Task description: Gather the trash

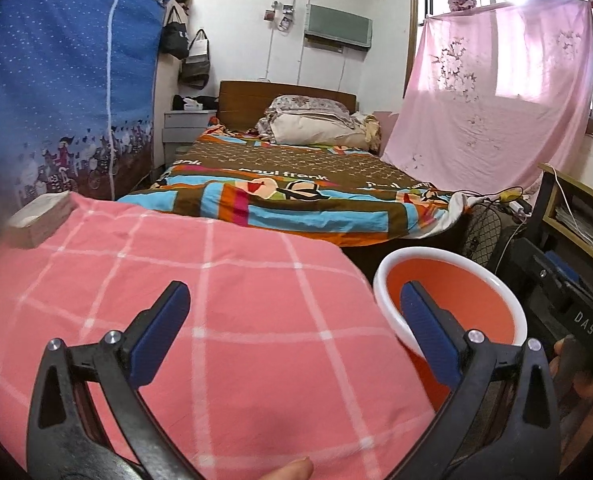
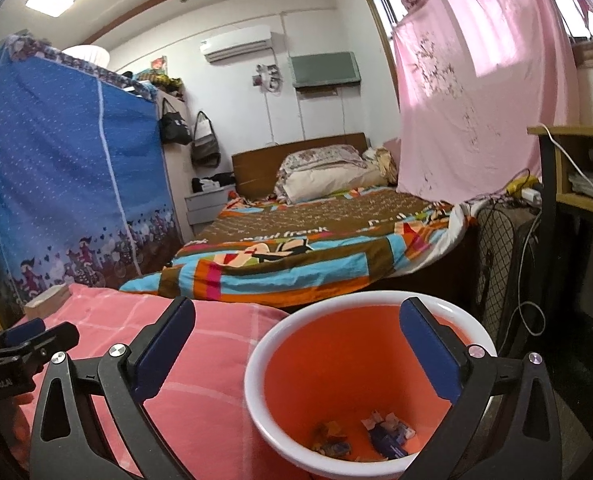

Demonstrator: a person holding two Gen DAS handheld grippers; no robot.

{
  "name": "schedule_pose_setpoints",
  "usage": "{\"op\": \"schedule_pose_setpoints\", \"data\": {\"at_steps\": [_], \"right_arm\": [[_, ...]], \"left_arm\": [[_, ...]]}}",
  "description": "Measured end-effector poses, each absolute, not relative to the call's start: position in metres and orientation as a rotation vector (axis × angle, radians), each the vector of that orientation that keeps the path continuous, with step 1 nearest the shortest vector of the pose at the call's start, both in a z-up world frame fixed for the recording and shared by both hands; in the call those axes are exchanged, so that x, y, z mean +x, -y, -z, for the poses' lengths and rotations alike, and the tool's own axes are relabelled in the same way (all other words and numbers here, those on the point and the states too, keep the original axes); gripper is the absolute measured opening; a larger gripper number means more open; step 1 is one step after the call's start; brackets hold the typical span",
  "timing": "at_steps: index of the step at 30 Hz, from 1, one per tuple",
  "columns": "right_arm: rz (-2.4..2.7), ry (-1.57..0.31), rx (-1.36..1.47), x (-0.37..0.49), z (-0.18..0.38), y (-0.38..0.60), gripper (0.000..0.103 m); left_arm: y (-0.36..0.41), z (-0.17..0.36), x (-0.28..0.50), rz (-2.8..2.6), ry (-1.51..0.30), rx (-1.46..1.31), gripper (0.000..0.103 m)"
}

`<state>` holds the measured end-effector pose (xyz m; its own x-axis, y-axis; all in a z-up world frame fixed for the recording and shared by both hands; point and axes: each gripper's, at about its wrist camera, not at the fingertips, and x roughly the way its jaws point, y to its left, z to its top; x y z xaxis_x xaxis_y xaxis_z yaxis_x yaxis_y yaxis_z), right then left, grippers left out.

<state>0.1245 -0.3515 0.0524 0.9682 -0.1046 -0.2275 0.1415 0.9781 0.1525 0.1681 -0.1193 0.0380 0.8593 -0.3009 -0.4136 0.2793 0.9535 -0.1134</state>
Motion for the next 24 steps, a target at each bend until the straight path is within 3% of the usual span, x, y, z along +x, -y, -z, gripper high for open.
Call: {"op": "schedule_pose_setpoints", "data": {"at_steps": [24], "right_arm": [[0.083, -0.137, 0.113, 0.059, -0.044, 0.281, 0.103]], "left_arm": [[0.038, -0.023, 0.093, 0.193, -0.355, -0.083, 0.103]]}}
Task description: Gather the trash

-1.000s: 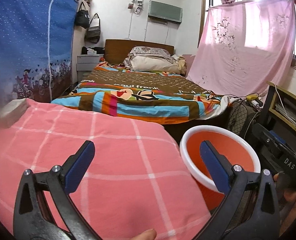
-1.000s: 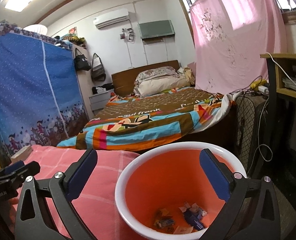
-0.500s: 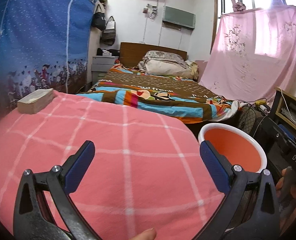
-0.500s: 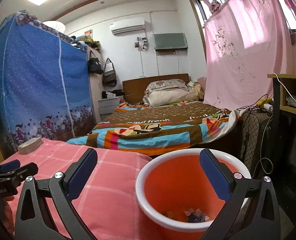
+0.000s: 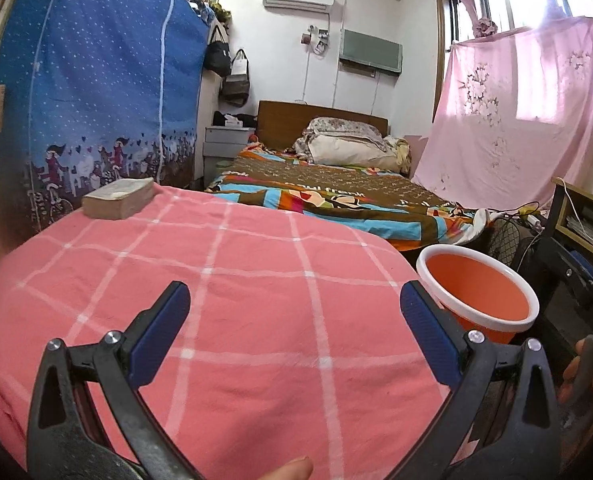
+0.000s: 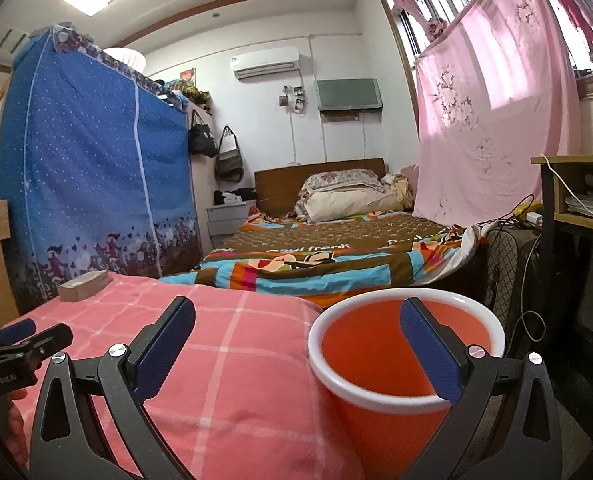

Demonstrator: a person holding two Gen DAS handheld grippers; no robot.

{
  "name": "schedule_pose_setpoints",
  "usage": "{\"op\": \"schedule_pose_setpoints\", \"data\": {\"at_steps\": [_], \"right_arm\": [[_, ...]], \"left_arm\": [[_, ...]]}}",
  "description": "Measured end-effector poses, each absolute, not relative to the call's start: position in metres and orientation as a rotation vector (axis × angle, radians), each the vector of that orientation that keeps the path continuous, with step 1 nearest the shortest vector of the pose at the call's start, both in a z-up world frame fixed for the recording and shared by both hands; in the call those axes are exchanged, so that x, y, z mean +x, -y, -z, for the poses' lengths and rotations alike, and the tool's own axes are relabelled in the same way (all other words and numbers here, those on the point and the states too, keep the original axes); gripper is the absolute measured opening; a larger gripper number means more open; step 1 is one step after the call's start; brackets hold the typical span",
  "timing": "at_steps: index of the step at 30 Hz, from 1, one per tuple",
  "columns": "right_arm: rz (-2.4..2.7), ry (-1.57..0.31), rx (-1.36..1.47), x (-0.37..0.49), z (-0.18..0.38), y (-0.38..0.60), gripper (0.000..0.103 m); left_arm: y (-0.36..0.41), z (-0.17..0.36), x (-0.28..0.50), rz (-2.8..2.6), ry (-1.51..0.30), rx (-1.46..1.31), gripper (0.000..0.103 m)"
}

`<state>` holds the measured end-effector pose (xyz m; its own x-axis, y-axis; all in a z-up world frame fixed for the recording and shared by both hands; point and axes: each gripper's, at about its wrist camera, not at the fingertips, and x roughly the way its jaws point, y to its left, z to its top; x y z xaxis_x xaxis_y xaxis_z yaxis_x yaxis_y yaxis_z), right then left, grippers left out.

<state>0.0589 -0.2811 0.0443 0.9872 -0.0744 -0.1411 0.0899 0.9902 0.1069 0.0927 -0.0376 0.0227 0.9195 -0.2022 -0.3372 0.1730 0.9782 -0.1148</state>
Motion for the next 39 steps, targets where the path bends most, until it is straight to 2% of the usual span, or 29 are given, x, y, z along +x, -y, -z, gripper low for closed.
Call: {"op": "schedule_pose_setpoints", "data": {"at_steps": [18, 39], "right_arm": [[0.108, -0.053, 0.056, 0.021, -0.021, 0.258, 0.103], [0.113, -0.09, 0.078, 0.027, -0.008, 0.265, 0.103]], "left_arm": [[0.019, -0.011, 0.061, 0.156, -0.258, -0.075, 0.103], [0.022, -0.007, 0.056, 0.137, -0.237, -0.044, 0.103]]}}
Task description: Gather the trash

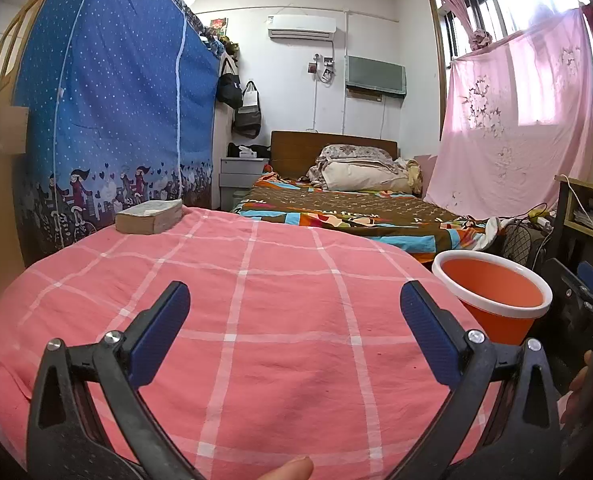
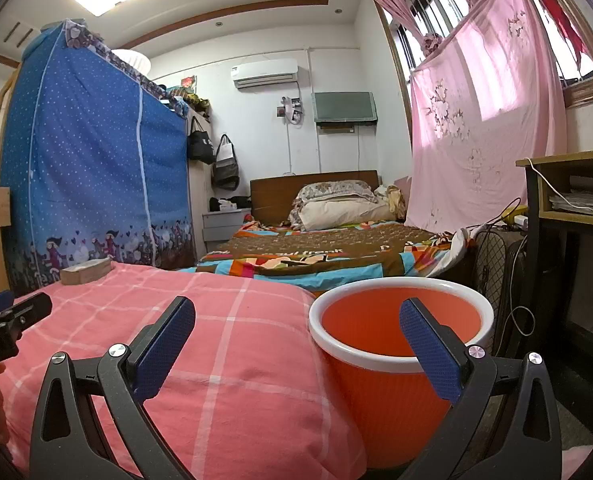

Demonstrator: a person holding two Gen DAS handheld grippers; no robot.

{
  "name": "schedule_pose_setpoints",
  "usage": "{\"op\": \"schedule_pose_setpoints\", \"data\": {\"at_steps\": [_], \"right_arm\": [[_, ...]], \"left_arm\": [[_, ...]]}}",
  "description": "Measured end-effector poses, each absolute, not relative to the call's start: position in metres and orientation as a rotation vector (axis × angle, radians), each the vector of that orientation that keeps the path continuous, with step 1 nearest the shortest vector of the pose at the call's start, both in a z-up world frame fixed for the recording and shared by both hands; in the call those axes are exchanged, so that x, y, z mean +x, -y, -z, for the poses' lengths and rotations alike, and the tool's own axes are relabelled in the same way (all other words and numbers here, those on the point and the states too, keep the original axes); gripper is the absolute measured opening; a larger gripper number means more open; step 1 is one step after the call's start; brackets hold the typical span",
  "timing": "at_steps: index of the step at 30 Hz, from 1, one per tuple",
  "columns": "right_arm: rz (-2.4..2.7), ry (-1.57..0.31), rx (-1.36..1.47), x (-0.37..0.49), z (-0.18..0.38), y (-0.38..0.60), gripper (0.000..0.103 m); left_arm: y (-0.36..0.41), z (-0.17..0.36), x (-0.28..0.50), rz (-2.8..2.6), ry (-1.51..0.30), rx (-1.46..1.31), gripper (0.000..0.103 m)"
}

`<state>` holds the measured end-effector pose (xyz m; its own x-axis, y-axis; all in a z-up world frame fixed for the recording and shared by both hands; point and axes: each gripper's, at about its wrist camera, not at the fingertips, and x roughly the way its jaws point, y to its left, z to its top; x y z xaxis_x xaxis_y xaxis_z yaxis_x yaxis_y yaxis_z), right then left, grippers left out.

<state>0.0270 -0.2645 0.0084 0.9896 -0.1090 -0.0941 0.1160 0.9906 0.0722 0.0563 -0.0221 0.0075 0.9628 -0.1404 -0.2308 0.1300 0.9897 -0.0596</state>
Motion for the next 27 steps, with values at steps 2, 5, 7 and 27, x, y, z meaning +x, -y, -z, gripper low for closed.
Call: {"op": "schedule_pose_setpoints", "data": {"at_steps": [2, 5, 7, 27], "right_arm": [[0.113, -0.091, 0.078, 0.0269, -0.0084, 0.2644, 0.103], [0.112, -0.093, 0.081, 0.0274, -0.0072, 0.2635, 0.103], [0.113, -0.092, 0.082, 0.0269, -0.0072, 0.263, 0.103], [0.113, -0.098, 0.095, 0.0269, -0.0033, 0.2634, 0.103]], "left_arm": [[0.0222, -0.0074, 0.0564, 0.136, -0.237, -0.044, 0.103], [0.0217, -0.0075, 0.0564, 0.136, -0.237, -0.045, 0.103], [0.0212, -0.0078, 0.0563, 0.136, -0.239, -0.049, 0.103], [0.0222, -0.0068, 0.0551, 0.136, -0.24, -0.044, 0.103]]}}
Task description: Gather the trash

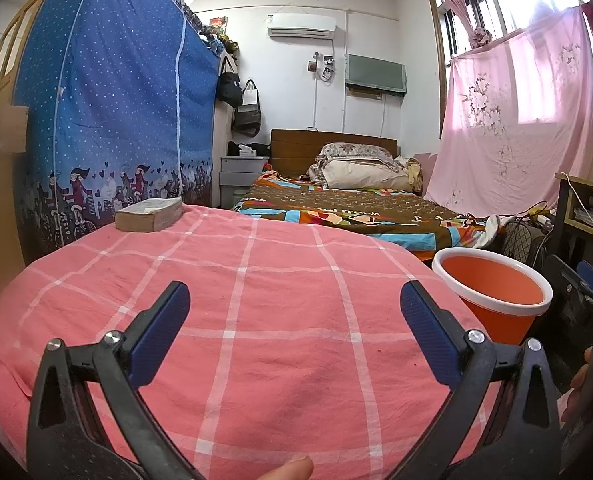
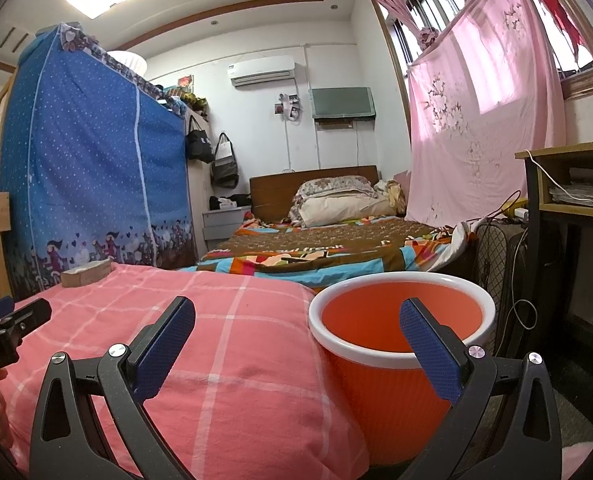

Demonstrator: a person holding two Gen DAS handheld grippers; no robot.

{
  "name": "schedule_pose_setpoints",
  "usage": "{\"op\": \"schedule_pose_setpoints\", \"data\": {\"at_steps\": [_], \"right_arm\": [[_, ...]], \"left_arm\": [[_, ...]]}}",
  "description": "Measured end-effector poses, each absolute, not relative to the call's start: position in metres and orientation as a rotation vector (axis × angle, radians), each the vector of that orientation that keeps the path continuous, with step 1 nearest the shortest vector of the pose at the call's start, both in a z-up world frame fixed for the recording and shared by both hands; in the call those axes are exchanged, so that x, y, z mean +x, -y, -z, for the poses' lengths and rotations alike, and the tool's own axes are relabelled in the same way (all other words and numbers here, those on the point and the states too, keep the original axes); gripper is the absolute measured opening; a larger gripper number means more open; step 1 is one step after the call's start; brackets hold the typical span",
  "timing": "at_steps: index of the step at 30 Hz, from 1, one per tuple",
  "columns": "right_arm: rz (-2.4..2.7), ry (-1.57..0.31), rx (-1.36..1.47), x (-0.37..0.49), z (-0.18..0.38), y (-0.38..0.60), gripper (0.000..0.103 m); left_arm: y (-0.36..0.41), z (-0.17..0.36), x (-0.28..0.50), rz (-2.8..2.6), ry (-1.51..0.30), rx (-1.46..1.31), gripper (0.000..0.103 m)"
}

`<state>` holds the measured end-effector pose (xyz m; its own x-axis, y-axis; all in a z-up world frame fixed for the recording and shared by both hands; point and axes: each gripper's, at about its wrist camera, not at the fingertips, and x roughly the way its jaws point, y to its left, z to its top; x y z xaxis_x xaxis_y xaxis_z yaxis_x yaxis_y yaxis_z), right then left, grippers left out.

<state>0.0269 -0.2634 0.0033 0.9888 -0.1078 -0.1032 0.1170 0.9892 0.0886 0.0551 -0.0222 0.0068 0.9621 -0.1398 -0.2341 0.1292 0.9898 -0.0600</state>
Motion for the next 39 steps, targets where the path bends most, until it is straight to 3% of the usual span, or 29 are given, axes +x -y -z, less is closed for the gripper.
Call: {"op": "schedule_pose_setpoints", "data": {"at_steps": [39], "right_arm": [[0.119, -0.105, 0.118, 0.026, -0.0002, 0.2625, 0.103]], "left_arm": [[0.0207, -0.0047, 0.0573, 0.136, -0.249, -0.038, 0.103]]}}
